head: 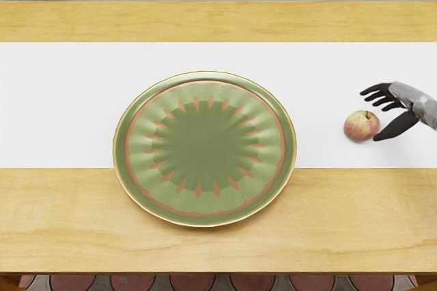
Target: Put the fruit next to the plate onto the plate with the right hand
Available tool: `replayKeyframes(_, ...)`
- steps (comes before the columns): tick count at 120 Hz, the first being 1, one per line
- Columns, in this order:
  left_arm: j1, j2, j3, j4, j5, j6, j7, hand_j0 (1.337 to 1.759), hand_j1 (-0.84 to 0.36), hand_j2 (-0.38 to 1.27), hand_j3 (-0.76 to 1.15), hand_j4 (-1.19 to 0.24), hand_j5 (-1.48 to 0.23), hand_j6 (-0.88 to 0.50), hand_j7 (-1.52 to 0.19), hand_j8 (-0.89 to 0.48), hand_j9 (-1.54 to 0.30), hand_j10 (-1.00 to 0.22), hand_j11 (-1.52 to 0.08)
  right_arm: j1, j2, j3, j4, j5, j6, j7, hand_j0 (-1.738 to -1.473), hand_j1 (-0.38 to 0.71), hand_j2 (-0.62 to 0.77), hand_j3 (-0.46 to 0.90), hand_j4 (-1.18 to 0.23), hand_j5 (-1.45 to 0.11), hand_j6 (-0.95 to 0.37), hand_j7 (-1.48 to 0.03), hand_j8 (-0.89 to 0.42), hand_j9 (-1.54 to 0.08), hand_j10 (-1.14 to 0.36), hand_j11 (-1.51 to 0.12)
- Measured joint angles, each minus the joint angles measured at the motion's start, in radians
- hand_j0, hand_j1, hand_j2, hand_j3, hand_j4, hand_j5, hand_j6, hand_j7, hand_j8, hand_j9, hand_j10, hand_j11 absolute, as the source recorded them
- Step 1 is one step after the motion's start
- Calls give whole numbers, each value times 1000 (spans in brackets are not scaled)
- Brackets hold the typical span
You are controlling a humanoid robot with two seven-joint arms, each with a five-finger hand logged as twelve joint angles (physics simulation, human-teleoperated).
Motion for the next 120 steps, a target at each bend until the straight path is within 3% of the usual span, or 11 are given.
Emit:
replayKeyframes(70,0,0,0,0,0,0,0,1658,53,50,0,-247,-321,-247,-321,-247,-321,-247,-321,-12,133,-29,-140,-1,-2,4,-1658,20,-57,0,-315,-404,-317,-404,-316,-404,-316,-404)
replayKeyframes(120,0,0,0,0,0,0,0,1658,53,50,0,-247,-321,-247,-321,-247,-321,-247,-321,-12,140,-29,-148,1,-2,1,-1657,175,-29,0,-471,-598,-414,-604,-445,-599,-251,-557)
